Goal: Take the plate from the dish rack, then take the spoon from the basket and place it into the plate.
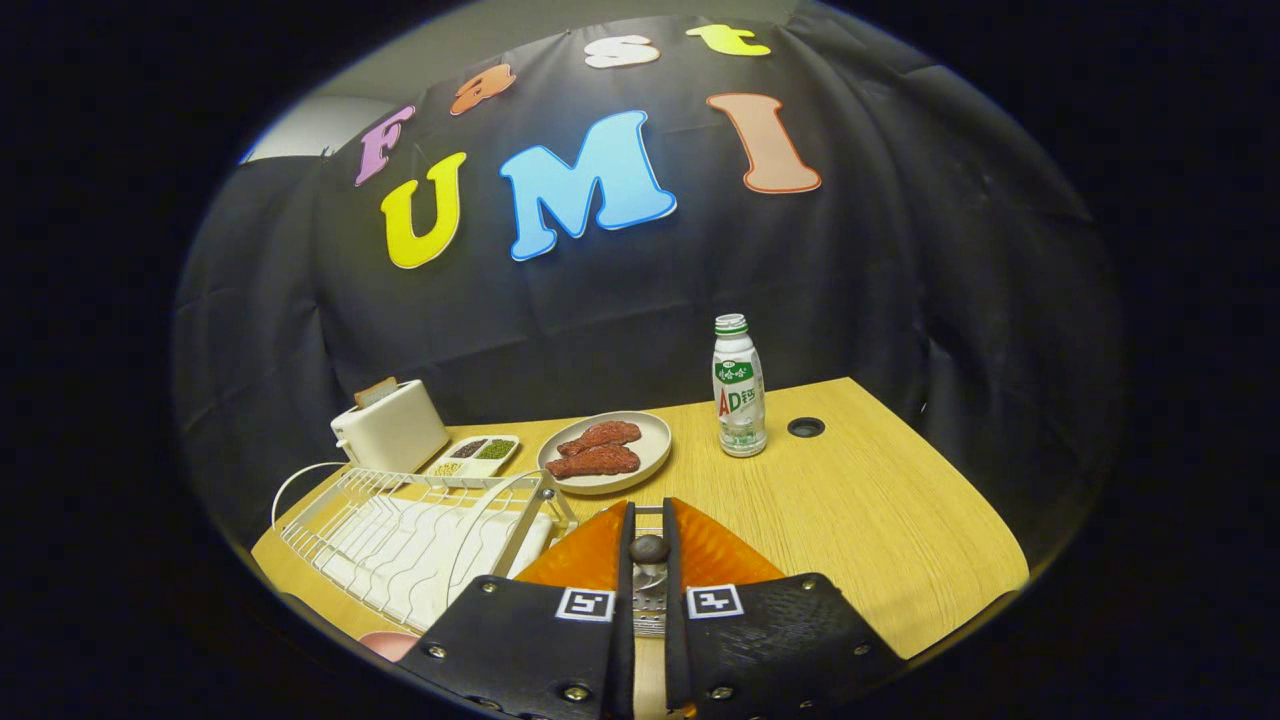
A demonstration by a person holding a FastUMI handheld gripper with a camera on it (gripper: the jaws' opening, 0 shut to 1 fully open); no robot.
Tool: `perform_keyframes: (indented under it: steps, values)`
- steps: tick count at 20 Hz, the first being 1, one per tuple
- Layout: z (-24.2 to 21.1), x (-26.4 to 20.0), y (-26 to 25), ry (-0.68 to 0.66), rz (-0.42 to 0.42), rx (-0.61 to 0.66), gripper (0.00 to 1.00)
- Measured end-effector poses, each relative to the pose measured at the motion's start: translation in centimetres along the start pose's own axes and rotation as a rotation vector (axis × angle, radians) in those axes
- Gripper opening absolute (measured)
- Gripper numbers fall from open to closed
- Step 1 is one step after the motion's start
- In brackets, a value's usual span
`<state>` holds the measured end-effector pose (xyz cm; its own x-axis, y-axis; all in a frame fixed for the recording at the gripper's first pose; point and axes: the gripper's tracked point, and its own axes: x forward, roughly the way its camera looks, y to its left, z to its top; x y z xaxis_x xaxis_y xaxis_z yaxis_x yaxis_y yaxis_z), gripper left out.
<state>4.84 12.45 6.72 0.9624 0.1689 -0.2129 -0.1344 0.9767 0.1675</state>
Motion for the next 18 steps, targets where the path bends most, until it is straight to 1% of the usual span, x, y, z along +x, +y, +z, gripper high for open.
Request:
perform_keyframes:
  steps: [3, 8, 10, 13, 15, 18]
  values:
    - [0.6, -0.1, 0.4, 0.005, 0.002, -0.007, 0.12]
    - [2.5, -0.4, 0.3, -0.005, -0.019, 0.001, 0.12]
    - [3.8, -0.7, 0.5, -0.018, -0.008, 0.0, 0.12]
    - [6.0, -1.1, 0.2, -0.04, -0.023, -0.004, 0.12]
    - [8.0, -1.9, 0.6, -0.062, -0.023, -0.01, 0.12]
    - [10.3, -3.9, 1.9, -0.078, -0.002, -0.039, 0.12]
